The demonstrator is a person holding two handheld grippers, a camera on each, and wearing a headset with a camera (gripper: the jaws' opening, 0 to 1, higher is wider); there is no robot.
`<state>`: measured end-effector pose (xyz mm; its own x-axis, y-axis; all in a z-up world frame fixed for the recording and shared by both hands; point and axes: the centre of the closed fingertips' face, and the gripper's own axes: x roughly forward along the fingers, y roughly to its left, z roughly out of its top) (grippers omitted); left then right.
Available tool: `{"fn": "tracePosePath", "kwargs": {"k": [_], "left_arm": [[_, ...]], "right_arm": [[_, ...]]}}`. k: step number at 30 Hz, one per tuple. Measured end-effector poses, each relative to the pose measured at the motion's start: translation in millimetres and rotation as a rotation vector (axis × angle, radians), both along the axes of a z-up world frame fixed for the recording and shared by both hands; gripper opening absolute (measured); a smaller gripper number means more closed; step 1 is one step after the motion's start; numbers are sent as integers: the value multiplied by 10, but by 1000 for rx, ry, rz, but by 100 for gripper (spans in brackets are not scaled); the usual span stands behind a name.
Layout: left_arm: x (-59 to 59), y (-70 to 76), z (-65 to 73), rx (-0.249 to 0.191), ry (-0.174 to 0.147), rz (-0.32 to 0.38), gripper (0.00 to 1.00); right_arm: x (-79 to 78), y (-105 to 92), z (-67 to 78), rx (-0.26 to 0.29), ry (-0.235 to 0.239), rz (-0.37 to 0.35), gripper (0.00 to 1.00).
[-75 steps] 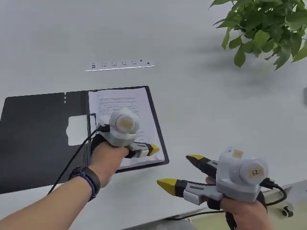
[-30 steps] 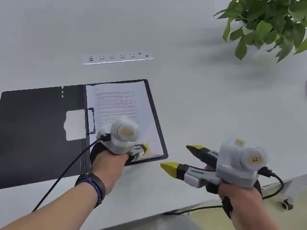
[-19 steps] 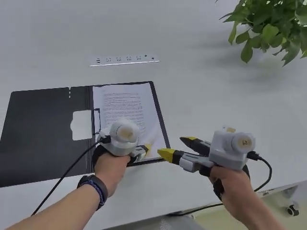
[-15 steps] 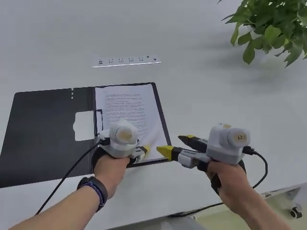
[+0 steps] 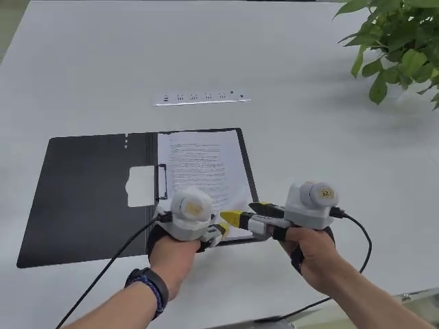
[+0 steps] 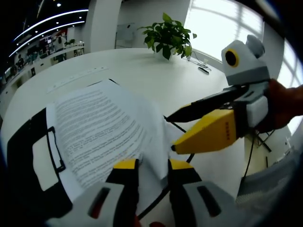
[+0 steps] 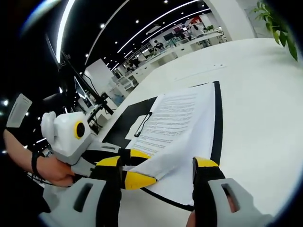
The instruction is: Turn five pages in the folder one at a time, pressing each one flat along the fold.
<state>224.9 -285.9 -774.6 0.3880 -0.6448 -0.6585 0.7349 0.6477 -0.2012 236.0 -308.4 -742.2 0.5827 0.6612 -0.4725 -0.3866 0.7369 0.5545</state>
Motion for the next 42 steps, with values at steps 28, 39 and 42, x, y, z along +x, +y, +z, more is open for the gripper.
{"fn": "tracePosePath", "kwargs": {"k": [28,39,42], "left_arm": [[-226,572,383,9,-68,26,48],[-136,1011,600,0,-115,98,55],[-135,1136,632,-7,-113,135,56]], "right_arm": [[57,24,80,85,23,-106,0],[167,213,257,97,-4,-75,0],[192,292,303,98,-19,-60,0]]}}
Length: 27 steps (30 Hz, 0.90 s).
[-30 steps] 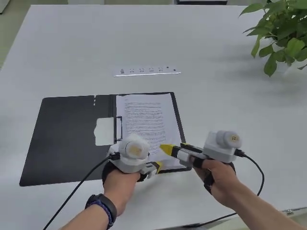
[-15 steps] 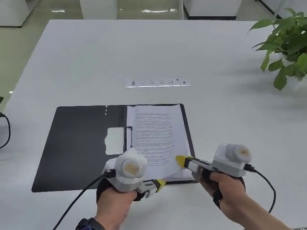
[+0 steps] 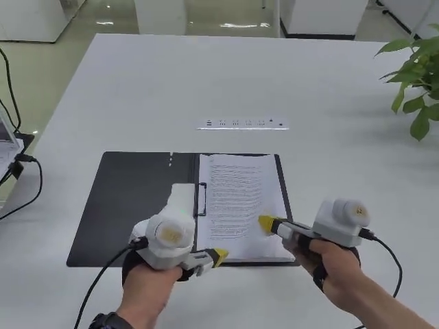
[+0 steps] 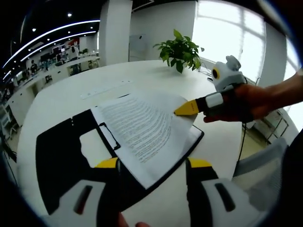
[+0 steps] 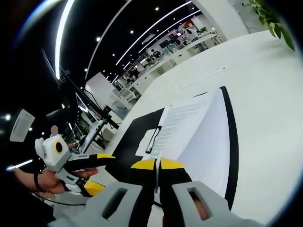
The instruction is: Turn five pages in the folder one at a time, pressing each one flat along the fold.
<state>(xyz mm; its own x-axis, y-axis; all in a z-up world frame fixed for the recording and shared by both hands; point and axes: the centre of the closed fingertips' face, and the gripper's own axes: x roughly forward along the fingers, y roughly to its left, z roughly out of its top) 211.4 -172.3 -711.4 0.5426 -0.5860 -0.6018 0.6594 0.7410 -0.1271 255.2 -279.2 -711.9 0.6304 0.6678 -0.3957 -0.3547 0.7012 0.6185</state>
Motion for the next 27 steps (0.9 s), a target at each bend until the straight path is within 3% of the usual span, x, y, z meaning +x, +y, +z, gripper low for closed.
{"fn": "tracePosePath", "kwargs": {"k": [8,17,27], "left_arm": [[-69,300,127,-10,-22,40,61],[-128,620,307,-27,-48,93,66],[-151,896,455,-17,-85,112,68]], "right_arm": [[52,320,159,16,-37,41,0],[55,814,348,36,-78,132,0],[-1,1153,358,36,-84,192,0]]}}
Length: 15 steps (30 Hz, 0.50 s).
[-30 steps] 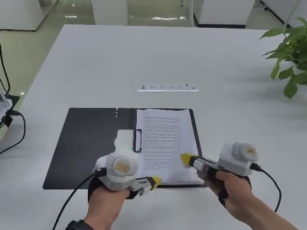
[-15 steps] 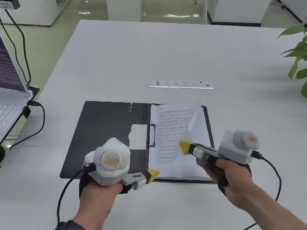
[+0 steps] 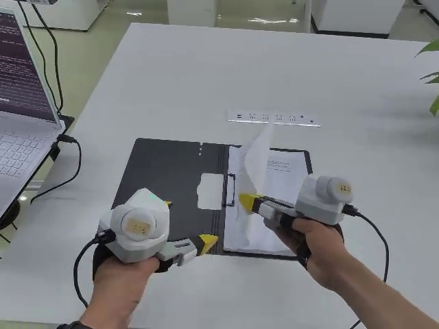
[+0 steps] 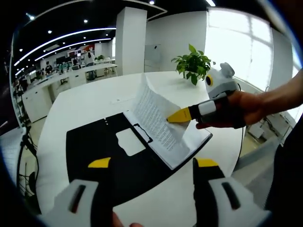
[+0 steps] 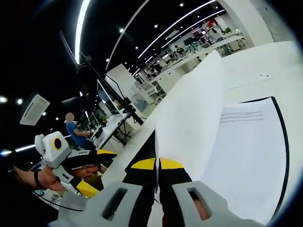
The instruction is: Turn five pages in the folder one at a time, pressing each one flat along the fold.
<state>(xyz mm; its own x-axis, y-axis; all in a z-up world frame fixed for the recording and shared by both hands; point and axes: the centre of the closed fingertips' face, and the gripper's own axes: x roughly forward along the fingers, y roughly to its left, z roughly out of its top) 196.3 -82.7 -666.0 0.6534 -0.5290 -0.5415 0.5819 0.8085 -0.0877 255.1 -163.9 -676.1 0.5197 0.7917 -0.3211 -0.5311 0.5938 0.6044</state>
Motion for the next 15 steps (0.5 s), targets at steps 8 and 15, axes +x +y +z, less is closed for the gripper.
{"fn": "tracePosePath", "kwargs": {"k": [8,15], "left_arm": [[-69,306,59,-7,-3,20,69],[-159,524,54,-18,12,44,69]], "right_arm": [[-88,248,-31,-9,2,40,0],[-144,505,-102,-5,18,61,0]]}}
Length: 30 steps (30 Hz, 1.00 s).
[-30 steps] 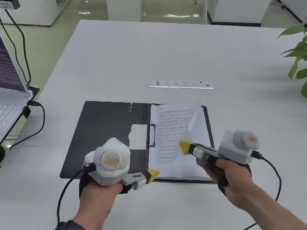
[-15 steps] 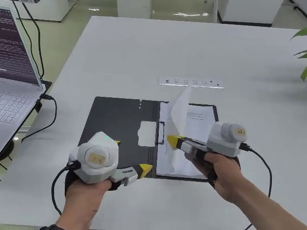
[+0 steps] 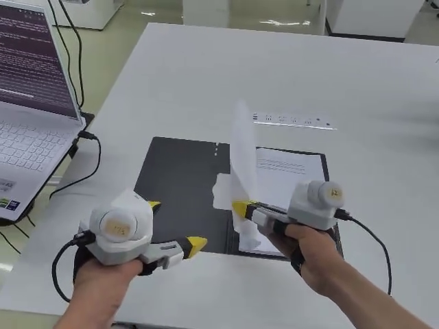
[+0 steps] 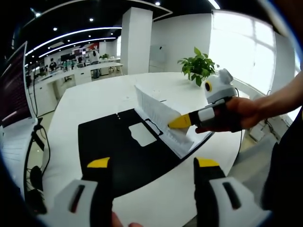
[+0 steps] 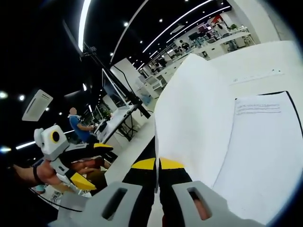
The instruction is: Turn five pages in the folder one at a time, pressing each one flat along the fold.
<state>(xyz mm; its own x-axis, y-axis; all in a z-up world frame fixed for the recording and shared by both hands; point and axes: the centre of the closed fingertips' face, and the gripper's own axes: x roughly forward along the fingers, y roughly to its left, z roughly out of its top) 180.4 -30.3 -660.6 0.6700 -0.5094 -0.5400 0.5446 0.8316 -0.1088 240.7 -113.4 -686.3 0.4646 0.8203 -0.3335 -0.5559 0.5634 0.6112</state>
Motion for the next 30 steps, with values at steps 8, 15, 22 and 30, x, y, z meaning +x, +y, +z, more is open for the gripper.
{"fn": "tracePosePath", "kwargs": {"k": [8,15,22,30], "left_arm": [[-95,161,-3,-7,11,23,69],[-137,322,-7,-12,17,53,69],[-149,460,-8,-36,19,85,69],[-153,513,-34,-60,21,101,69]], "right_arm": [[-40,233,-156,-22,41,23,0],[-59,401,-255,-14,79,21,0],[-36,583,-369,-15,127,19,0],[-21,741,-536,-40,164,24,0]]}}
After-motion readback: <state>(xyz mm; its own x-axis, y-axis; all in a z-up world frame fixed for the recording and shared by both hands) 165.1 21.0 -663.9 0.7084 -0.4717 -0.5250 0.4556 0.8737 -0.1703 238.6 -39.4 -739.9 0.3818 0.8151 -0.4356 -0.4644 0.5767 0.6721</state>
